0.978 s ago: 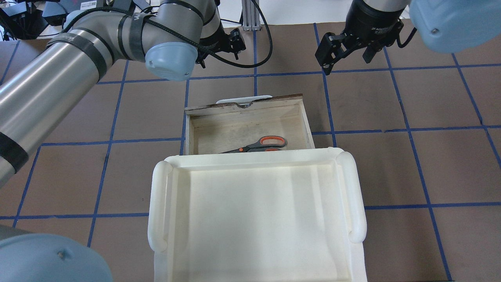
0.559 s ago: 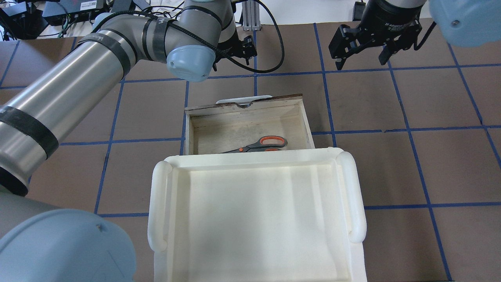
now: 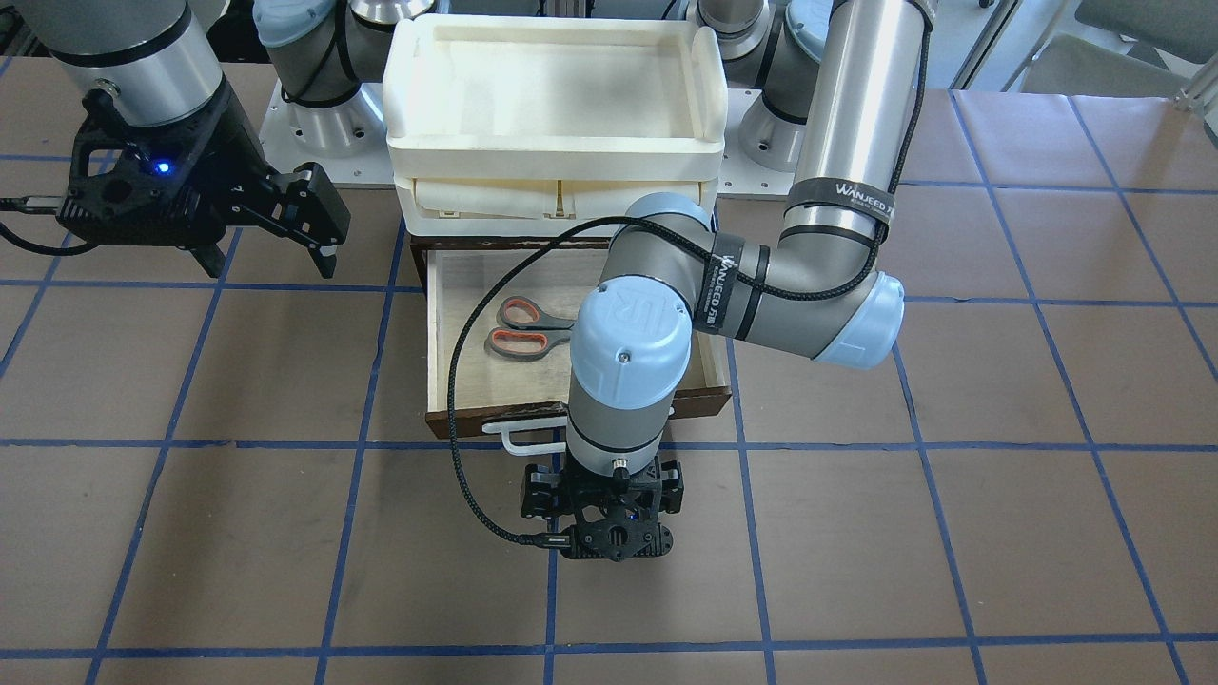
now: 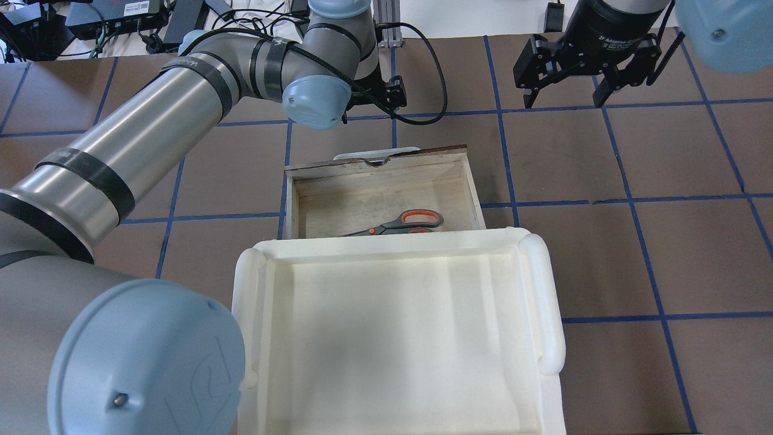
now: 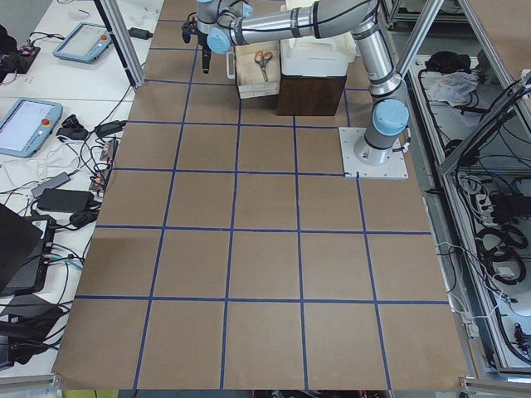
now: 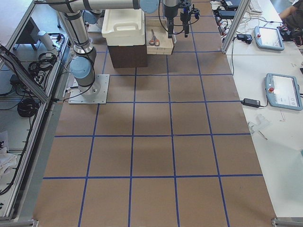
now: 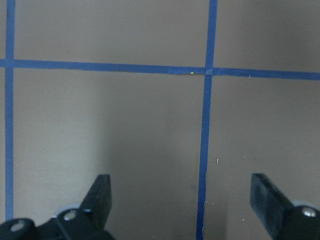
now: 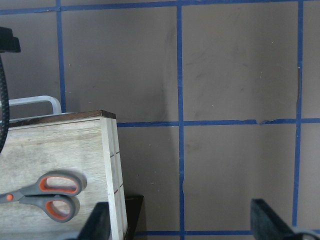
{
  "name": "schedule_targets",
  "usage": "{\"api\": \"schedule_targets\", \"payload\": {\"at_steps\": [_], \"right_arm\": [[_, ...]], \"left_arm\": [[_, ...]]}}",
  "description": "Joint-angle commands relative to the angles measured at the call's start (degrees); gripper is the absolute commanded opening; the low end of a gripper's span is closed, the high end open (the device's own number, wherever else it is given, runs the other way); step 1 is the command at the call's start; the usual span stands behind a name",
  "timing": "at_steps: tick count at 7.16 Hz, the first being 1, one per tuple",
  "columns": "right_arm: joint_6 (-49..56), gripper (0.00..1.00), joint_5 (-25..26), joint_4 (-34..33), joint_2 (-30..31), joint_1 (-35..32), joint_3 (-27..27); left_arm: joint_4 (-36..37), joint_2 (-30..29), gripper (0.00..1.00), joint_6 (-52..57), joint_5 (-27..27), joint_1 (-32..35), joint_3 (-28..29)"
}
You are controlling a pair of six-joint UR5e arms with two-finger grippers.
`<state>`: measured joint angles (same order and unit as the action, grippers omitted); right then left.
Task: Put scissors in drawer and close it
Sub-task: 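Bring the left gripper down to the drawer's front edge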
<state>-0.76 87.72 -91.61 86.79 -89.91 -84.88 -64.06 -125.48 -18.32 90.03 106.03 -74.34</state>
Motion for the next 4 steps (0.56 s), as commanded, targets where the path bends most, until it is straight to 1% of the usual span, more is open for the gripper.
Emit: {"api": "schedule_targets", "payload": {"at_steps": [1, 4], "right_arm": [[0.3, 1.0, -0.1, 0.0, 0.0, 0.1, -0.2], [0.9, 1.0, -0.1, 0.1, 0.0, 0.2, -0.2]], "left_arm": [[-12.7, -0.6, 1.0, 0.4, -2.6, -0.1, 3.0], [-12.9, -3.1, 1.0, 0.4, -3.0, -0.1, 4.5]]}}
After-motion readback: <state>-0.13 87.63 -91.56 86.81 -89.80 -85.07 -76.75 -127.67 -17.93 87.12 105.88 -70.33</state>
